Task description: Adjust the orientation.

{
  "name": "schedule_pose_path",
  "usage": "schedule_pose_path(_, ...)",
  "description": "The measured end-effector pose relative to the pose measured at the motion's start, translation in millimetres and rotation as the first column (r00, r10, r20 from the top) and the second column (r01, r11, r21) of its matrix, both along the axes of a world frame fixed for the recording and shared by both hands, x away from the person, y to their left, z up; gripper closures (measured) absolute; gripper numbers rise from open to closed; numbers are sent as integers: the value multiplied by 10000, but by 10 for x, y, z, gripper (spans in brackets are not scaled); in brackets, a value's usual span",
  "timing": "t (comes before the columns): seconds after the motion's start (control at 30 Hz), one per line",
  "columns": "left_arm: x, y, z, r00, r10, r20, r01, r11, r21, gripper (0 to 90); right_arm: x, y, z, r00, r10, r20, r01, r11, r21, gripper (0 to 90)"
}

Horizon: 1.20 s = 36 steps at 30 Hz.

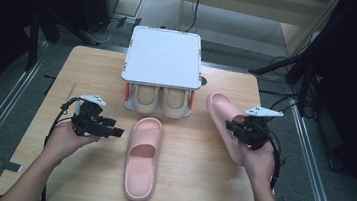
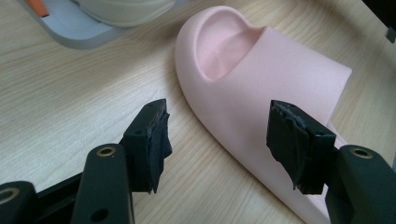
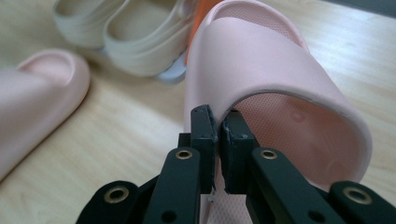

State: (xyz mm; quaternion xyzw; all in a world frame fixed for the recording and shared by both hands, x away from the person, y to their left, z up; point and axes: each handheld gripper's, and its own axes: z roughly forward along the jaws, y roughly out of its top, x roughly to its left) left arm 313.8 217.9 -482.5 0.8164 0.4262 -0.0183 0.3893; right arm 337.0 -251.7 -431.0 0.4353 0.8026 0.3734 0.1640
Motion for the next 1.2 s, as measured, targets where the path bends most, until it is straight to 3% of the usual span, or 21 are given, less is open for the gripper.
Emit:
schedule_pose_path(0.1, 15, -36, 17, 9999, -143, 61, 143, 9999, -26, 398, -189, 95, -20, 9998, 175, -97, -178, 9993, -320, 858)
schedule_pose_path(0.23, 28, -97, 30, 9991, -386, 195, 385, 9992, 51, 420, -372, 218, -75, 9978, 565, -345, -576, 9979, -310, 858)
schedule_pose_path(0.47, 23, -171, 109, 9930, -580, 1026, 583, 9983, 2, 548, -553, 454, -174, 9916, 1167, -560, -1192, 9919, -434, 858)
schedule_pose_path(0.8, 61, -238, 78, 9944, -804, 678, 794, 9967, 186, 552, -592, 730, -321, 9785, 1780, -1044, -1837, 9818, -476, 855)
schedule_pose_path(1.2, 25, -240, 67, 9921, -973, 792, 946, 9948, 367, 639, -581, 1078, -532, 9570, 2393, -1640, -2577, 9609, -1016, 840)
